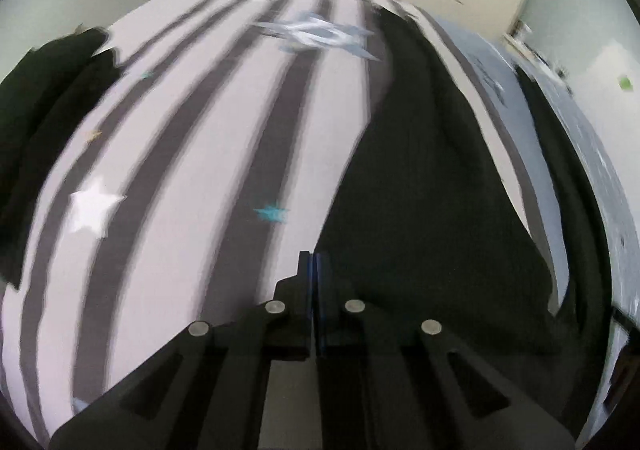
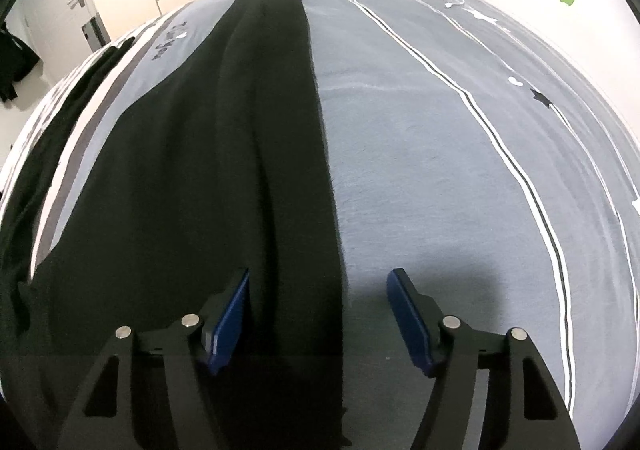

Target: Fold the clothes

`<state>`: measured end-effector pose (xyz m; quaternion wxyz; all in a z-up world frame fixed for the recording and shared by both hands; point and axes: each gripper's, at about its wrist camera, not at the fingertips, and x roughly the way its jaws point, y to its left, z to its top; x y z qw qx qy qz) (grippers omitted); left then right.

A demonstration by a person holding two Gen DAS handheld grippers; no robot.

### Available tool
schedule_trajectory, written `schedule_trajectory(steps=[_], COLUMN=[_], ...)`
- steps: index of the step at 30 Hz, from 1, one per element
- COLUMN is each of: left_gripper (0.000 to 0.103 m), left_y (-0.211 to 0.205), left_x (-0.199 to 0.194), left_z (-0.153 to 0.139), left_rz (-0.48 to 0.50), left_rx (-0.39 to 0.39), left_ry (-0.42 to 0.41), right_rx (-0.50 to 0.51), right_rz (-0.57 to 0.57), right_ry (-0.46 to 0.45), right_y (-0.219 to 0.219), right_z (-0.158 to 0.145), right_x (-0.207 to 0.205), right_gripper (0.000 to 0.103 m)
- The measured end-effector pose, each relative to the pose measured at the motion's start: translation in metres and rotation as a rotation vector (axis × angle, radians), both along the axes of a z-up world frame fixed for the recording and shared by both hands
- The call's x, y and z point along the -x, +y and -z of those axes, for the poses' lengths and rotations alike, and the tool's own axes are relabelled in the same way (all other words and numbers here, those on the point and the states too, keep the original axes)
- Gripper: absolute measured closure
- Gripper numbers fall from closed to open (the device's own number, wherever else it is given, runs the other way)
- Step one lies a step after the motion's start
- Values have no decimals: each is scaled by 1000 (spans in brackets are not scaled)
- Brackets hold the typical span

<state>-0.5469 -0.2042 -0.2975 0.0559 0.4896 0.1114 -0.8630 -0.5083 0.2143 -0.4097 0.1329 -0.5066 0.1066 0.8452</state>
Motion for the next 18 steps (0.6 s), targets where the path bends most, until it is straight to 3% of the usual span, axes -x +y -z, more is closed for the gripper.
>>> schedule_trajectory(steps=[5, 9, 10, 12, 16, 17, 18], left_gripper=[96, 36, 31, 30, 33, 38, 58], left_y=[10, 0, 0, 6, 41, 49, 56], left_x=[-6, -21, -24, -28, -41, -44, -46], left_z=[4, 16, 20, 27, 37, 39, 41], left_rz=[40, -40, -55, -44, 89, 121, 152], left_rx=[-24, -105, -108, -115, -90, -68, -55], left_ry=[-25, -46, -60, -91, -119, -122, -129], right_rx=[37, 25, 13, -13, -3, 0, 4], right_rz=[6, -4, -16, -47, -83, -90, -92], right_ry=[8, 16, 19, 23, 2, -14, -24], right_y=[6, 3, 0, -9, -26, -31, -34], right_z=[-2, -10, -14, -20, -21, -17, -14], right_x=[-6, -13, -14, -18, -35, -40, -45], right_gripper=[39, 39, 38, 38, 38, 38, 38])
